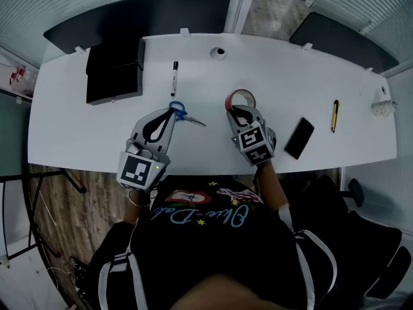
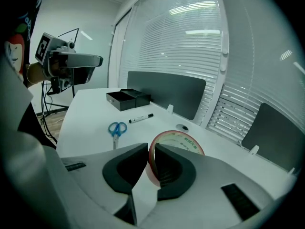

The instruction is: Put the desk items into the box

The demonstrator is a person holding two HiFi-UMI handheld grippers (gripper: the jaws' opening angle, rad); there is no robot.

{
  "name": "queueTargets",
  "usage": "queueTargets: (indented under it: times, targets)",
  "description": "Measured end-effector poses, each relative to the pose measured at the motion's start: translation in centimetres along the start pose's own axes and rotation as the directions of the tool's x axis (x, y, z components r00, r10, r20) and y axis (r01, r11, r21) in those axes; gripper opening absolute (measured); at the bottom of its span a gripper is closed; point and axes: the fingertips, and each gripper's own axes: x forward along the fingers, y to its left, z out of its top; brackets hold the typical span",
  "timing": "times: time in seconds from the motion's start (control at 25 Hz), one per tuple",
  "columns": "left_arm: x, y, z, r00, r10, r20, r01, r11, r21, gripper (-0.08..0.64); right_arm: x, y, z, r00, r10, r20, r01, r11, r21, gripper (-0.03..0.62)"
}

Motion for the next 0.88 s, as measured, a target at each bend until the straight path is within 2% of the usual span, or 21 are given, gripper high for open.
queueTargets:
  times: [0.24,0.52,0.68,0.88]
  targets:
    - [-1.8,-0.2,-0.1,0.998,0.051,0.021,-0.051,0.999,-0.006,0.000,-0.9,0.9,0.5,1.000,0.014,0.007,-0.014,1.000,-0.021,0.051]
    - [-3.9,-0.4,-0.3,0.995,0.103,0.009,-0.103,0.995,0.012,0.000,-1.4,1.9,0.4,0.998,0.033,0.048,-0.032,0.999,-0.023,0.051]
    - [-4.9,-0.5,-0.4,0.993,0.119,-0.011,-0.119,0.993,0.008,0.000,-2.0,2.4,0.7,0.998,0.044,0.040,-0.041,0.997,-0.059,0.051]
    - [-6.1,-0.4,-0.2,0.989,0.148,0.003,-0.148,0.989,0.017,0.000,-2.1,3.2,1.0,0.995,0.071,0.067,-0.069,0.997,-0.034,0.051]
